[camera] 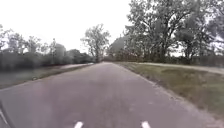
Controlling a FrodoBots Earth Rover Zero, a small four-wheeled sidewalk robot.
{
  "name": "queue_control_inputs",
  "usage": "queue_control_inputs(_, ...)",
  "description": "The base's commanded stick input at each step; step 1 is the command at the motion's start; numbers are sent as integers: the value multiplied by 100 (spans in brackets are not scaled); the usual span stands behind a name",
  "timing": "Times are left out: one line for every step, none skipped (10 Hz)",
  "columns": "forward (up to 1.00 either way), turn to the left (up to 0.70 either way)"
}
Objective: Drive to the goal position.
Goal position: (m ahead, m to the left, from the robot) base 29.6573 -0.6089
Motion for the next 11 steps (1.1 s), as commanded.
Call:
queue_control_inputs(100,0)
queue_control_inputs(100,0)
queue_control_inputs(100,0)
queue_control_inputs(100,0)
queue_control_inputs(100,0)
queue_control_inputs(100,0)
queue_control_inputs(100,0)
queue_control_inputs(100,0)
queue_control_inputs(100,0)
queue_control_inputs(100,0)
queue_control_inputs(100,0)
